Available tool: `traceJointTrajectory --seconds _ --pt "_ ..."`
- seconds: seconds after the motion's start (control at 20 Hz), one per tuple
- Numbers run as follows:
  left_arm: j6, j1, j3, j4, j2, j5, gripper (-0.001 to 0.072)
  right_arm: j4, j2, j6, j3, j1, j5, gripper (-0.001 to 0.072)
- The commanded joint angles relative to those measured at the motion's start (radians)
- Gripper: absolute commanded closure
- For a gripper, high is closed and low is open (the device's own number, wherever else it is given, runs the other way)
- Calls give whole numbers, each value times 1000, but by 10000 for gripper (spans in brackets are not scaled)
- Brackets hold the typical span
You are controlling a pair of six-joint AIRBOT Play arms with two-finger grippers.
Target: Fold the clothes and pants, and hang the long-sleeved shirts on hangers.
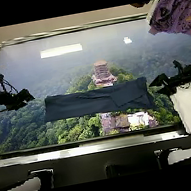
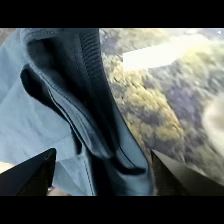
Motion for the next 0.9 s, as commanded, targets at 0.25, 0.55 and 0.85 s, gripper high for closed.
traceJointTrajectory --seconds 0.25,0.55,0.85 --pt "-9 1 1 4 5 -2 163 63 -85 -50 -14 108 32 48" --pt "-15 -2 1 -58 5 3 173 55 -51 -29 10 202 60 688" --pt "-15 -177 1 -307 -59 126 666 -202 161 278 116 201 28 688"
